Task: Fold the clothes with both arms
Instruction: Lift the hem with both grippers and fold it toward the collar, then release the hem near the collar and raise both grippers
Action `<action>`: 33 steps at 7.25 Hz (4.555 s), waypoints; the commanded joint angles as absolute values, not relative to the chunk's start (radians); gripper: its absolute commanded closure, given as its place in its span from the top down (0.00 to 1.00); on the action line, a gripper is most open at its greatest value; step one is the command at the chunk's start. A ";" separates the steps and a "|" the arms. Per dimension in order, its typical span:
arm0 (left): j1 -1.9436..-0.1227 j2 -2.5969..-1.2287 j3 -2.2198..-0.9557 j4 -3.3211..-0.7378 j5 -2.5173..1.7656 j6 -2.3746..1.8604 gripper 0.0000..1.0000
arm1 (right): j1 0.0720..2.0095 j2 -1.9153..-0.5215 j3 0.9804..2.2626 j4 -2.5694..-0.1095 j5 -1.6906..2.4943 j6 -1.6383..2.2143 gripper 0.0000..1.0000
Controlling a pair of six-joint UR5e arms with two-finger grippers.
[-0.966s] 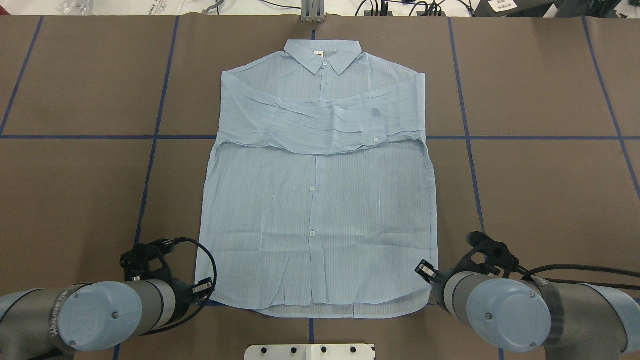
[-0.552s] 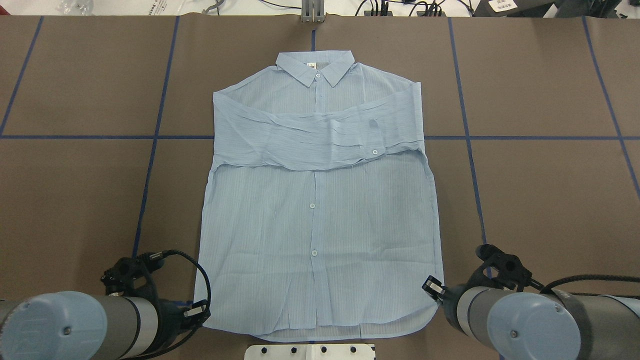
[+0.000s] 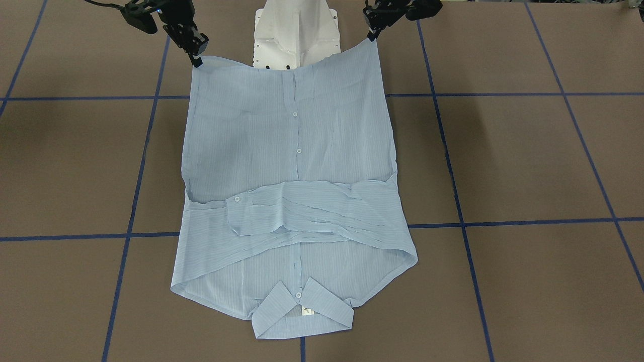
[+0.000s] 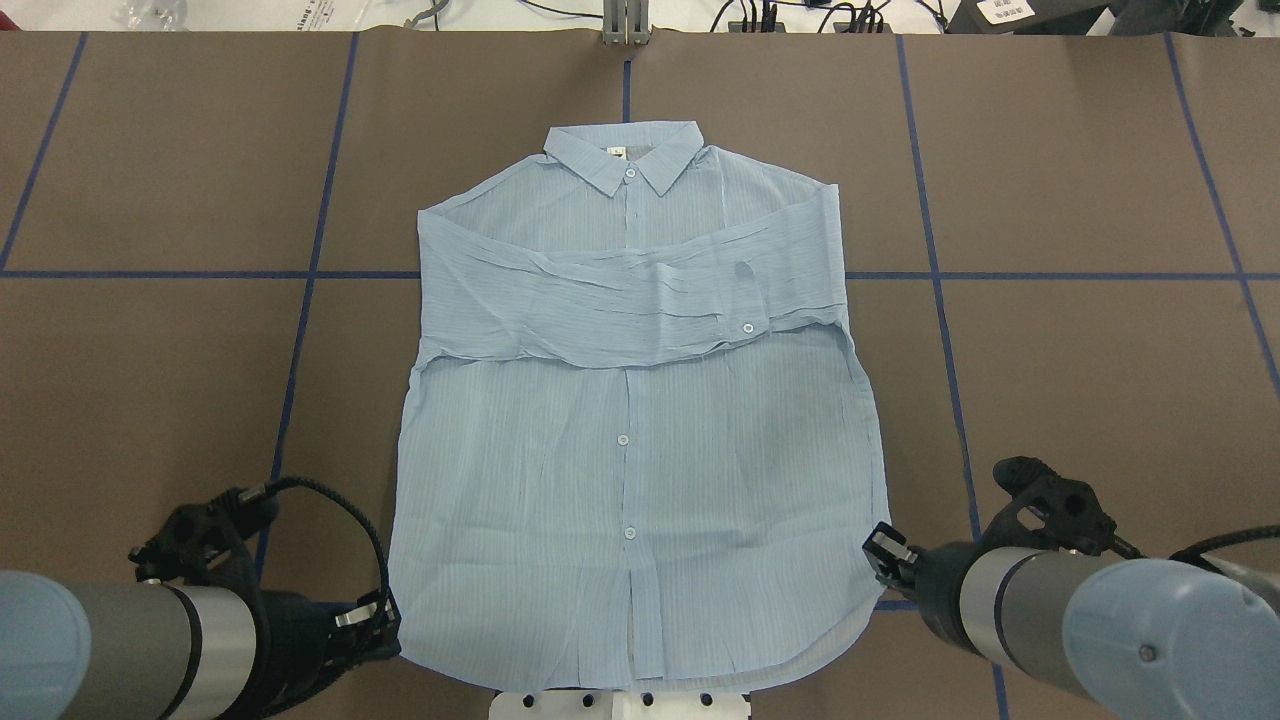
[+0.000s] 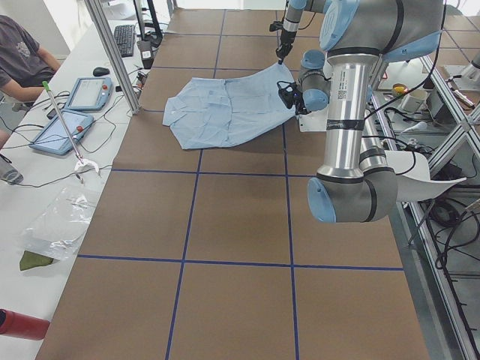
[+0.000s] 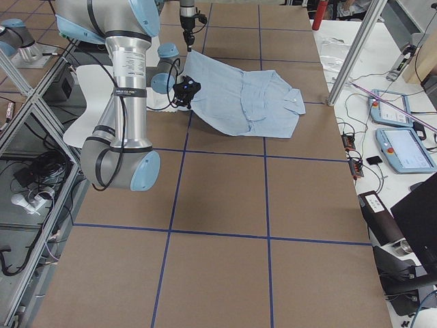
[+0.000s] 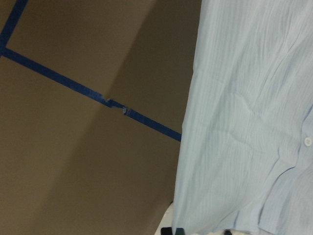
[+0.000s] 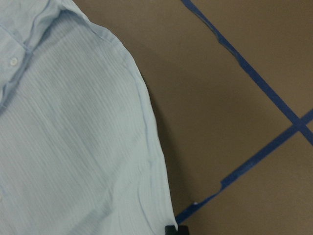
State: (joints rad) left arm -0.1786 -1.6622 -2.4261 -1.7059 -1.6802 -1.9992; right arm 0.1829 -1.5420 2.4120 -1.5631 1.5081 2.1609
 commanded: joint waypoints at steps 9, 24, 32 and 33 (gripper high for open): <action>-0.811 -1.994 -1.977 -1.762 -1.960 -1.757 0.00 | 0.615 -1.234 2.115 -1.557 1.491 2.079 0.00; -0.862 -2.224 -1.163 -2.437 -1.878 -1.741 0.24 | 0.767 -0.887 1.252 -1.140 1.534 1.831 0.56; -0.868 -2.148 -1.262 -2.436 -1.878 -1.746 0.27 | 0.534 -1.328 1.749 -1.150 1.531 2.043 0.70; -0.868 -2.138 -1.270 -2.436 -1.876 -1.746 0.27 | 0.531 -1.328 1.749 -1.152 1.532 2.048 0.70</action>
